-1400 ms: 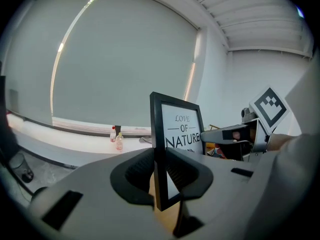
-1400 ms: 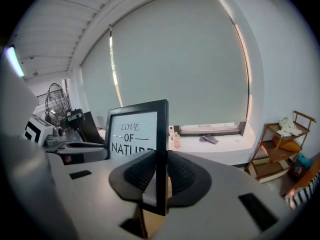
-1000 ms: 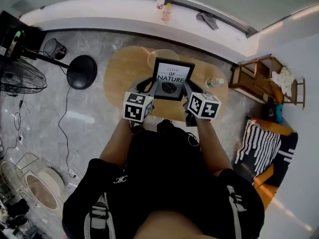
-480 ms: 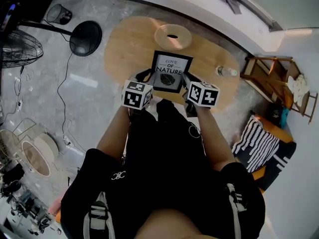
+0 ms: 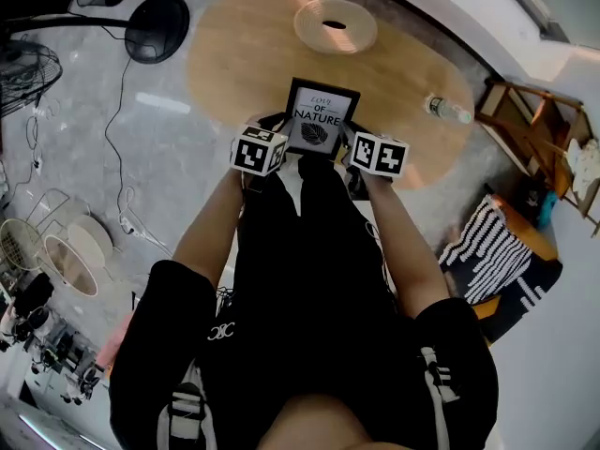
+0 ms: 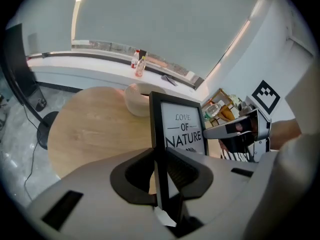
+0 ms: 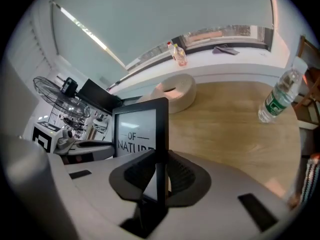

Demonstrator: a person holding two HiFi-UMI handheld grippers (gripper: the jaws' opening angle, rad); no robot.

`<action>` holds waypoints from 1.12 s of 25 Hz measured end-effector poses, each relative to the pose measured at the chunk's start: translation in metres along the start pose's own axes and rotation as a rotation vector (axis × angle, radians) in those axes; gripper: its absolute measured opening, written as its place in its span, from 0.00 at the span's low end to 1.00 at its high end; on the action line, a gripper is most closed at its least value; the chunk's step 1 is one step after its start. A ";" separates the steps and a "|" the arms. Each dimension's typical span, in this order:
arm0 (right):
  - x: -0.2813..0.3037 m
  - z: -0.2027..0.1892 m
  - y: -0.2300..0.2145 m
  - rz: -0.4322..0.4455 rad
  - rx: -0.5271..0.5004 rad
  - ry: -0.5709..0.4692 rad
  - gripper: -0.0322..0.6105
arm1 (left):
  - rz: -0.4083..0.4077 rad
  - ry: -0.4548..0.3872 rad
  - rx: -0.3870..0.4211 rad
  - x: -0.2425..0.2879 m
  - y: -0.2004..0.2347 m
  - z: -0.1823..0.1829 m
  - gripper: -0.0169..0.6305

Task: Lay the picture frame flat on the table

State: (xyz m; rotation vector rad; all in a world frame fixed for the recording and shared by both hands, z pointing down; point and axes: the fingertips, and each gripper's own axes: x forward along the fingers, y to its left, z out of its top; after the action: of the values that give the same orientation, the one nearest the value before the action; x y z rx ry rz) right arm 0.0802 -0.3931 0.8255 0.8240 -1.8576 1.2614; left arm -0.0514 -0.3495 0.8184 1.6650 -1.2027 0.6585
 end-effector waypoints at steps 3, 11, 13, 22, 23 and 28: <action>0.024 -0.018 -0.029 -0.042 0.032 0.020 0.19 | -0.030 0.065 -0.017 0.037 0.002 -0.021 0.16; 0.087 -0.055 -0.089 -0.131 0.057 0.091 0.19 | -0.059 0.230 -0.079 0.116 0.012 -0.071 0.16; 0.102 -0.059 -0.098 -0.146 0.015 0.107 0.18 | -0.064 0.261 -0.083 0.132 0.018 -0.082 0.15; 0.159 -0.070 -0.150 -0.148 0.164 0.203 0.18 | -0.021 0.372 -0.111 0.165 0.067 -0.117 0.06; 0.162 -0.071 -0.152 -0.117 0.198 0.213 0.19 | -0.015 0.366 -0.139 0.164 0.073 -0.117 0.06; 0.152 -0.053 -0.152 -0.165 0.026 0.155 0.27 | 0.006 0.356 -0.147 0.146 0.089 -0.116 0.06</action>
State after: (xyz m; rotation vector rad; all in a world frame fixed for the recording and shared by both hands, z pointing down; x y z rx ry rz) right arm 0.1371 -0.4060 1.0389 0.8502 -1.6196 1.2116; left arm -0.0680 -0.3109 1.0205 1.3536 -0.9750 0.8111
